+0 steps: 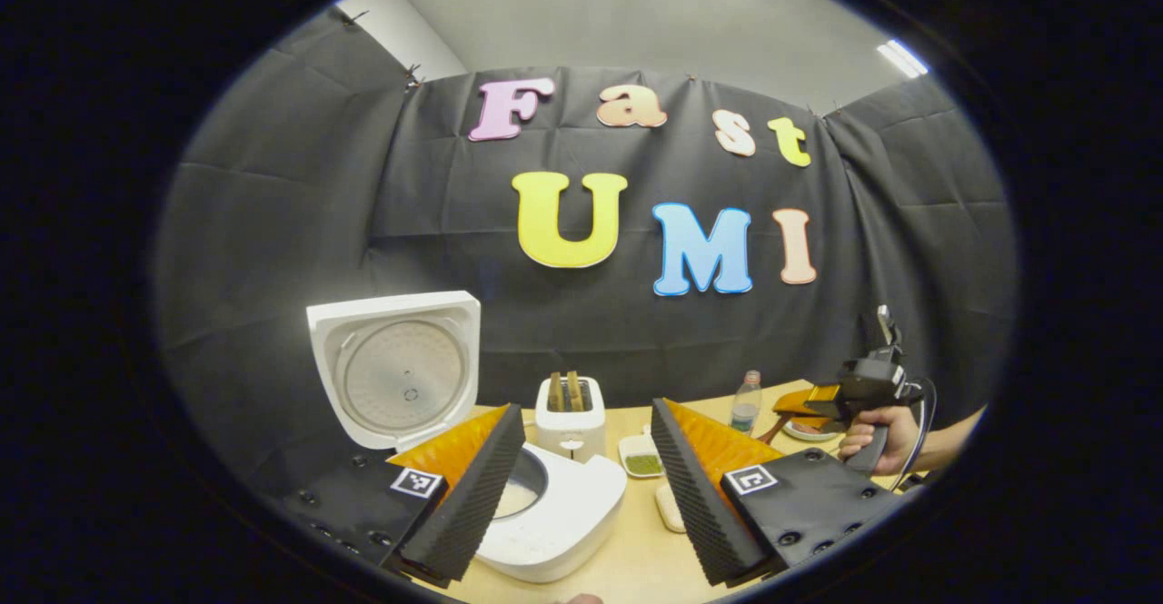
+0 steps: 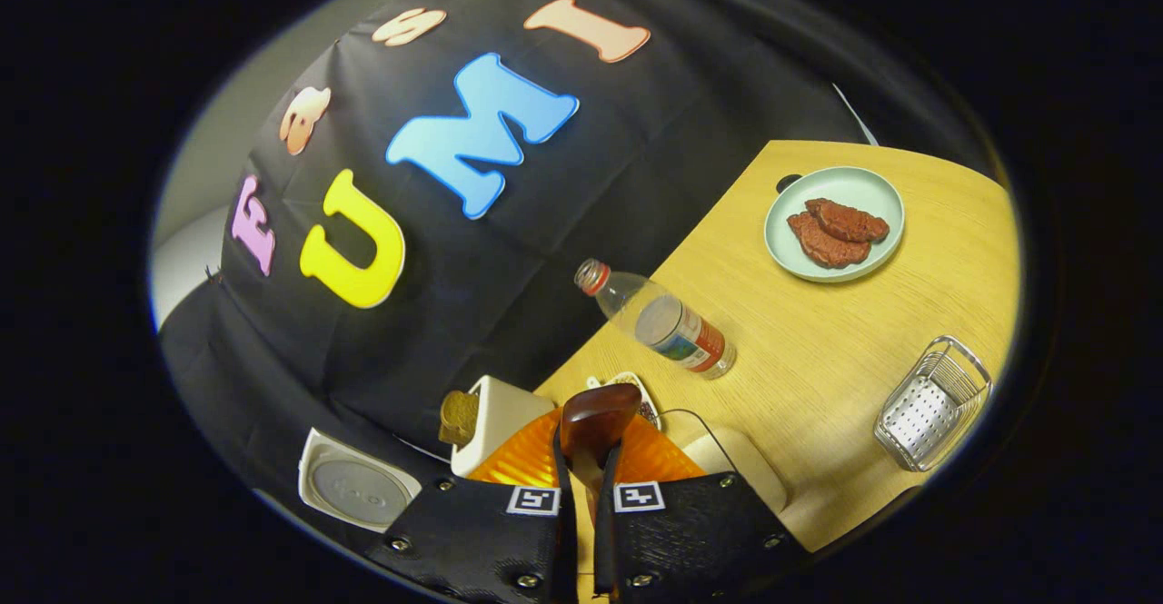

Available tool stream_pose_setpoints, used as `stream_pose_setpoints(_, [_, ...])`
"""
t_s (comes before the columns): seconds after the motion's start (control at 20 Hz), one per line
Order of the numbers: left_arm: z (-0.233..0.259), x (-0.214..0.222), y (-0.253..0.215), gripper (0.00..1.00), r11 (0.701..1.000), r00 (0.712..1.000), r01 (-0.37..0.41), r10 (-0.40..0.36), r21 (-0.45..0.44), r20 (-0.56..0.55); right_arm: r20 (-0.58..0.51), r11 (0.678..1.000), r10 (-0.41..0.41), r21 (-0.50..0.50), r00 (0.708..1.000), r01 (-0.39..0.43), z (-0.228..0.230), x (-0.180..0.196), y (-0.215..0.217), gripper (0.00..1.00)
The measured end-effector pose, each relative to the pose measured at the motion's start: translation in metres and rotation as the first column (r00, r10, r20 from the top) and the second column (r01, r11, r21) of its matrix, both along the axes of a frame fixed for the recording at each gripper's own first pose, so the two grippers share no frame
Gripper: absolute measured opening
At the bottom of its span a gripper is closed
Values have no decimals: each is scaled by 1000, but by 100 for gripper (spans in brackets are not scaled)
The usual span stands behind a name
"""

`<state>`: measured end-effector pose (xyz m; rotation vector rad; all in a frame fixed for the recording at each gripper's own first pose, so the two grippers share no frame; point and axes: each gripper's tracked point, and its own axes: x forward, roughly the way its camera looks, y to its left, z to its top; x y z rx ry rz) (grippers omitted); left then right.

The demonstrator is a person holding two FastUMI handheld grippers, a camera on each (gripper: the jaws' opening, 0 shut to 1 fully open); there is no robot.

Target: Close the left gripper, press the button to open the rice cooker; take a wooden spoon from the chopstick holder with the right hand, scoop a spoonful of rice and pour it into the rice cooker, then put the wooden spoon back into the chopstick holder.

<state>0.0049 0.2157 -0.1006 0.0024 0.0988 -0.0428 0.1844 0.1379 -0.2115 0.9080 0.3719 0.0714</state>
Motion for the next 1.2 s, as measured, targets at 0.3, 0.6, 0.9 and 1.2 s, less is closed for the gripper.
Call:
stream_pose_setpoints(0.3, [6,8,-15,96,999,999,43,-43,8,15,89,976,-1,219,996,-19,62,-12,-5,7])
stream_pose_setpoints(0.6, [0,0,-10,96,998,998,57,-57,-34,13,156,921,110,356,982,-159,102,-18,51,7])
stream_pose_setpoints(0.9, [3,-13,18,96,998,1000,14,-13,-57,21,195,901,213,340,957,-270,127,-17,108,7])
stream_pose_setpoints(1.2, [7,-36,43,98,998,999,-35,37,-50,36,201,878,313,312,928,-364,138,-5,172,7])
